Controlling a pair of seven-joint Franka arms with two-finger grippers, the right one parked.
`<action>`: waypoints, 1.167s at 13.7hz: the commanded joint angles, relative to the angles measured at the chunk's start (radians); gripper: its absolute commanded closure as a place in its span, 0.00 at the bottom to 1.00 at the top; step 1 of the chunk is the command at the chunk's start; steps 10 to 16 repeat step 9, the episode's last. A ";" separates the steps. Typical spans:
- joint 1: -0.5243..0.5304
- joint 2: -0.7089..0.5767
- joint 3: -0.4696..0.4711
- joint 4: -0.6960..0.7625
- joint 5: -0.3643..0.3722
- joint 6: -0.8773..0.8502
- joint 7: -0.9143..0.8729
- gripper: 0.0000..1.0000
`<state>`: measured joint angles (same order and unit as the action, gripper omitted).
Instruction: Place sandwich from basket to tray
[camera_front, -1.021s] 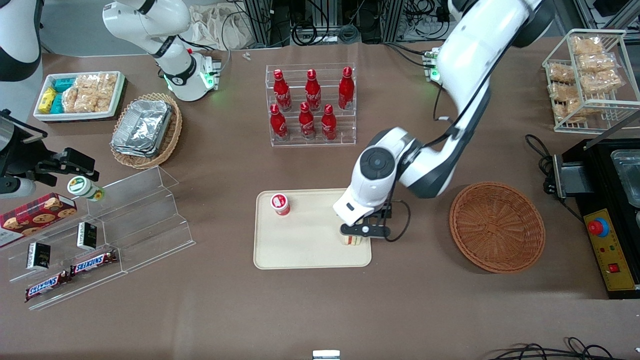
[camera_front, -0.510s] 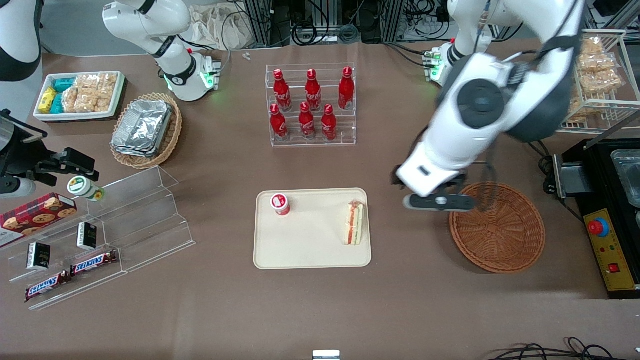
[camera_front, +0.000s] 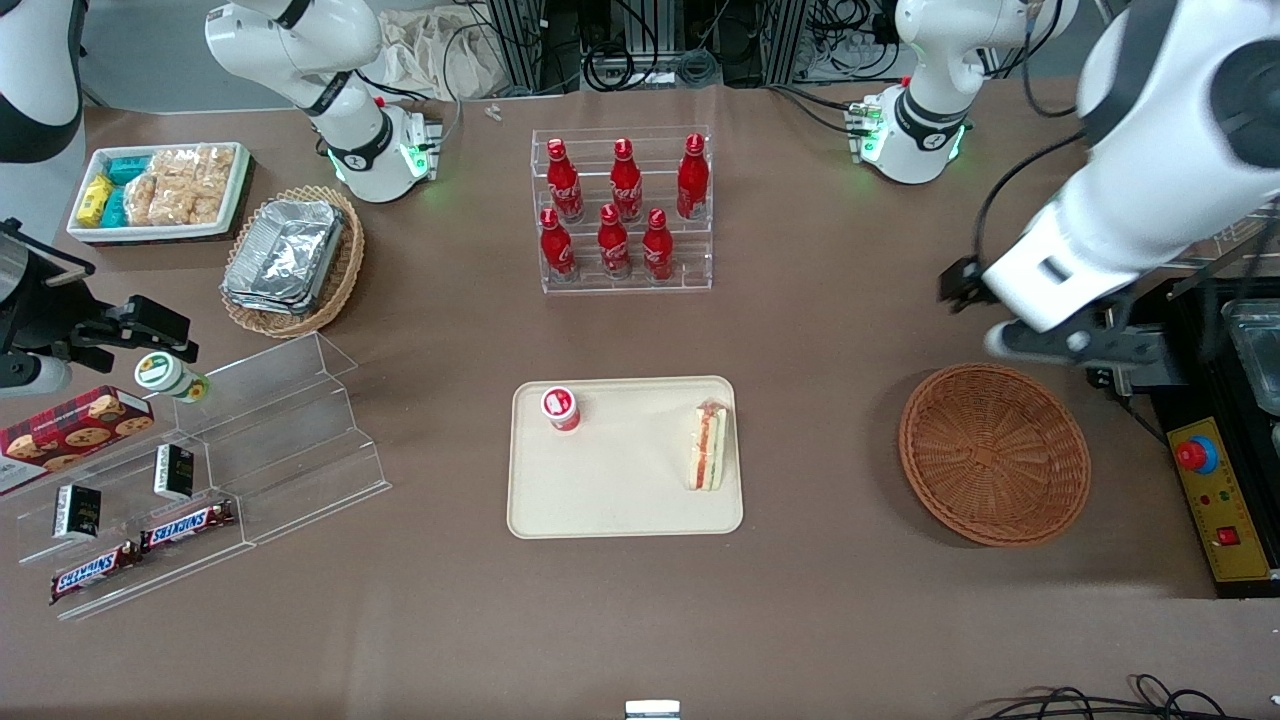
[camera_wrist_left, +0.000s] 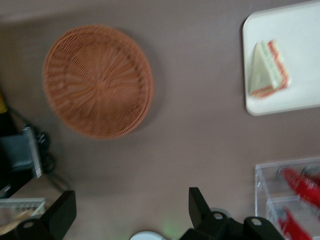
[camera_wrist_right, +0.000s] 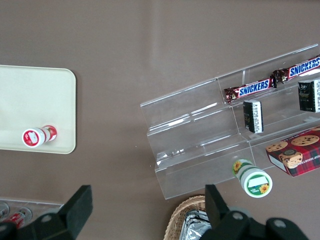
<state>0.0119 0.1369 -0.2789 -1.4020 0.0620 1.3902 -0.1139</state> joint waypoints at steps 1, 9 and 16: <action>0.007 -0.080 0.090 -0.021 -0.074 -0.049 0.046 0.00; 0.005 -0.120 0.135 -0.054 -0.105 -0.037 0.020 0.00; 0.005 -0.120 0.135 -0.054 -0.105 -0.037 0.020 0.00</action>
